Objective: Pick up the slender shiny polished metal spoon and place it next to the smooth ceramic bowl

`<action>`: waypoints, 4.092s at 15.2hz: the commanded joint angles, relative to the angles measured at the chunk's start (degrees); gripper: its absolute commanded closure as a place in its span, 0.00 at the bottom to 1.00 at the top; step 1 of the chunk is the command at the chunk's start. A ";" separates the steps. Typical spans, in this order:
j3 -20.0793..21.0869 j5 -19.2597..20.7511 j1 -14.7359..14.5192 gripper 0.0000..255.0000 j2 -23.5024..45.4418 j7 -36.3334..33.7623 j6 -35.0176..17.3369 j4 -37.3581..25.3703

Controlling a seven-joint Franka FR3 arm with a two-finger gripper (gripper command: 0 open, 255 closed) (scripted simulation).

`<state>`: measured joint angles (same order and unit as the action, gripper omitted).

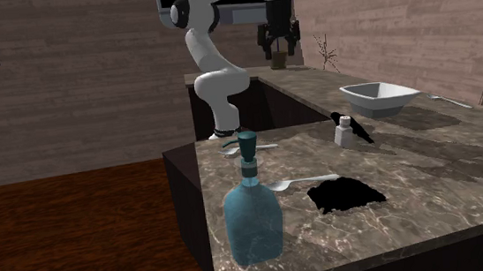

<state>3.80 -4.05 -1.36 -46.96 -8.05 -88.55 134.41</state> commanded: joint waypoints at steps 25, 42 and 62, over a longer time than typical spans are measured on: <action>-47.17 20.91 -13.02 0.00 2.78 73.14 -32.80 26.92; -48.88 21.37 -13.95 1.00 5.34 73.36 -37.58 29.15; -41.95 18.32 -13.05 1.00 -1.98 70.52 -23.29 21.97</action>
<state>-38.53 14.48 -14.41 -48.61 62.62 -112.69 156.89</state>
